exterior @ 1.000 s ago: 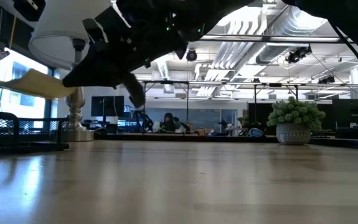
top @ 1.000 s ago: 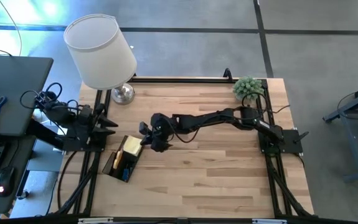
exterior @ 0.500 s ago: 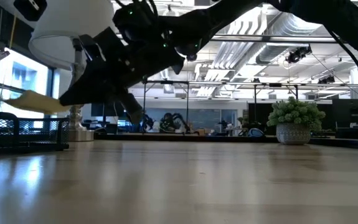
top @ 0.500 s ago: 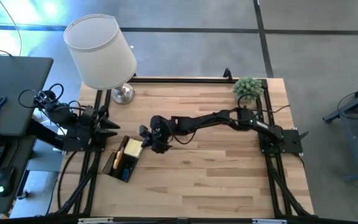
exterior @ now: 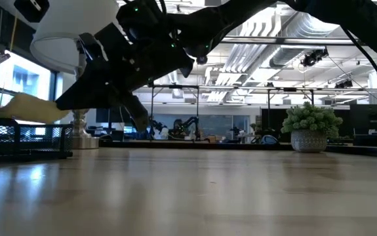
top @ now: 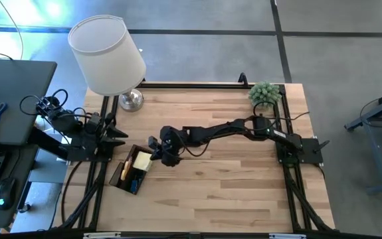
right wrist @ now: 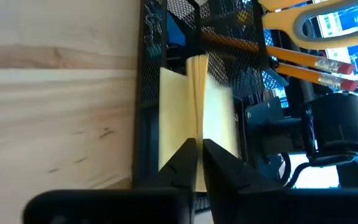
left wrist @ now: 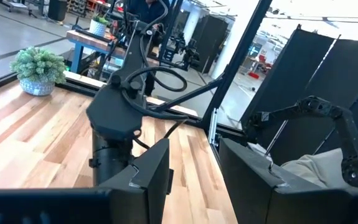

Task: Pick and place office supplies into organizer
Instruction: Put the yellow sticky note into the desk organizer, then return to Home Position

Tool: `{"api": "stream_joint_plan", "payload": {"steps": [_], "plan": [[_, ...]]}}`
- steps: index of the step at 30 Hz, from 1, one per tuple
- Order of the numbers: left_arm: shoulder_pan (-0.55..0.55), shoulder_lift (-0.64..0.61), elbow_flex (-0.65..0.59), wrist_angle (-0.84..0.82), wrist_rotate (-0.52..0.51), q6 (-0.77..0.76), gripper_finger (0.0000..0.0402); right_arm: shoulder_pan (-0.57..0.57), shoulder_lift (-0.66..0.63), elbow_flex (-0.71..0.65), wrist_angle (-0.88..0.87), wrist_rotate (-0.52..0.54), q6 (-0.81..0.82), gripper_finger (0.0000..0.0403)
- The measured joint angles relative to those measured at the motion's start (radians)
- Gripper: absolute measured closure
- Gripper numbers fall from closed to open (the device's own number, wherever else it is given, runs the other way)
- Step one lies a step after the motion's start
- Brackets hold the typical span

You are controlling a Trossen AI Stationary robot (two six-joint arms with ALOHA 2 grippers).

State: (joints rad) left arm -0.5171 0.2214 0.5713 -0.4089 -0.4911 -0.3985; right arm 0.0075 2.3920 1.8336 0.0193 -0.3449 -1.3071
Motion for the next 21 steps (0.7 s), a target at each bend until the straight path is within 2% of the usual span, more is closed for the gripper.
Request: {"api": "stream_joint_plan", "payload": {"steps": [11, 16, 21], "plan": [[0.000, 0.000, 0.000, -0.012, 0.000, -0.019, 0.0270, 0.000, 0.000, 0.000, 0.007, 0.042, 0.054, 0.0307], [0.000, 0.000, 0.000, -0.012, 0.001, -0.025, 0.0270, 0.004, 0.000, 0.000, 0.009, 0.042, 0.080, 0.0296], [0.000, 0.002, 0.000, -0.011, 0.000, -0.036, 0.0270, 0.016, -0.014, 0.000, 0.041, 0.057, 0.243, 0.0299]]}}
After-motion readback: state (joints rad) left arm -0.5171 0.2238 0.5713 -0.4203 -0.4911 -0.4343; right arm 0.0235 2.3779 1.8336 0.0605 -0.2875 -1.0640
